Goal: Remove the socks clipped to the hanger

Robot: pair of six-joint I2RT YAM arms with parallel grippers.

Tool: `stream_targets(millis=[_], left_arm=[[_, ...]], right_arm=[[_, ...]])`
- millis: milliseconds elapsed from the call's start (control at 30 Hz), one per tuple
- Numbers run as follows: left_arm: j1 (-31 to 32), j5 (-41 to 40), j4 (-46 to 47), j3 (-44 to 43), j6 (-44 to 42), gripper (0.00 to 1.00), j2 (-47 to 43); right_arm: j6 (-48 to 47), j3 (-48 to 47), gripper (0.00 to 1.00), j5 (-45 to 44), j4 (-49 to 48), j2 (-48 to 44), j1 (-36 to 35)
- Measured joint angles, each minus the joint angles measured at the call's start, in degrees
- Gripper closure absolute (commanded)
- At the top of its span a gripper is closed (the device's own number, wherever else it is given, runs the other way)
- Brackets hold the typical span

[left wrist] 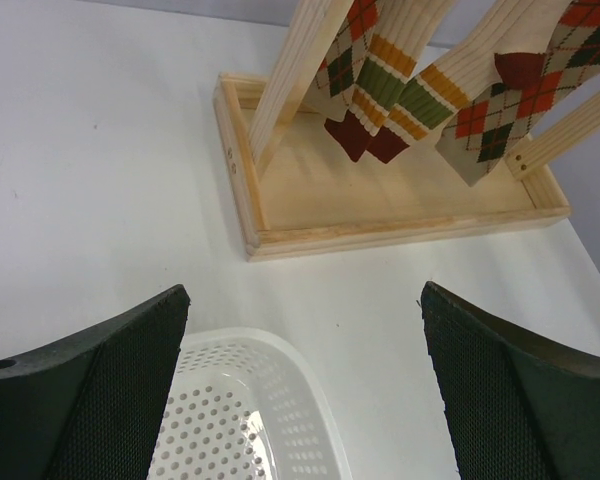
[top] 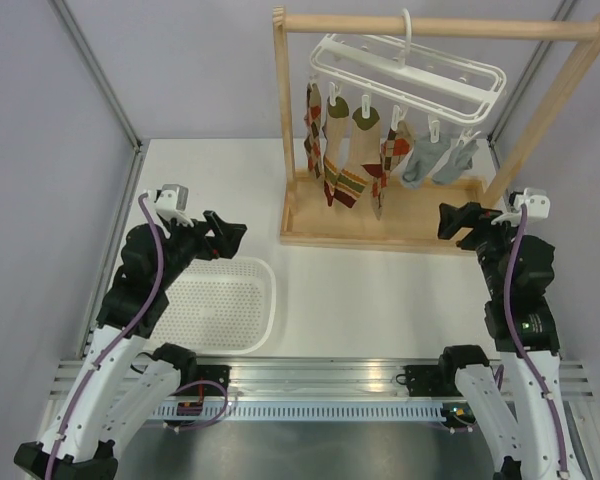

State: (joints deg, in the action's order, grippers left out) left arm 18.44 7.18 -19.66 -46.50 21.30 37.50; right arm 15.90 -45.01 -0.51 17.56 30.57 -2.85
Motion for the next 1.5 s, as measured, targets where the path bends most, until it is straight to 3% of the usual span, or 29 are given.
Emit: stream_targets(millis=[200, 667, 900, 1000, 1267, 1500], left_arm=[[0.00, 0.00, -0.98, 0.00, -0.35, 0.00, -0.22], [0.00, 0.90, -1.29, 0.00, -0.81, 0.00, 0.26], [0.00, 0.96, -1.29, 0.00, -0.90, 0.00, 0.68], [0.00, 1.53, -1.29, 0.00, -1.27, 0.00, 0.85], [0.63, 4.26, -0.44, 0.00, -2.56, 0.00, 1.29], [9.46, 3.26, 4.44, -0.13, -2.54, 0.00, 4.48]], right_arm=[[-2.43, -7.76, 0.19, -2.49, -1.68, 5.18, 0.00], [-3.26, -8.35, 0.23, 0.68, -8.50, 12.85, 0.00], [-3.76, -8.37, 0.54, 1.99, -12.39, 17.31, 0.00], [-4.17, -8.37, 0.82, 2.38, -12.90, 19.61, 0.00], [-4.79, -9.18, 0.83, 4.28, -13.60, 20.92, 0.00], [-4.04, -12.72, 0.92, 8.39, -13.66, 20.72, 0.00]])
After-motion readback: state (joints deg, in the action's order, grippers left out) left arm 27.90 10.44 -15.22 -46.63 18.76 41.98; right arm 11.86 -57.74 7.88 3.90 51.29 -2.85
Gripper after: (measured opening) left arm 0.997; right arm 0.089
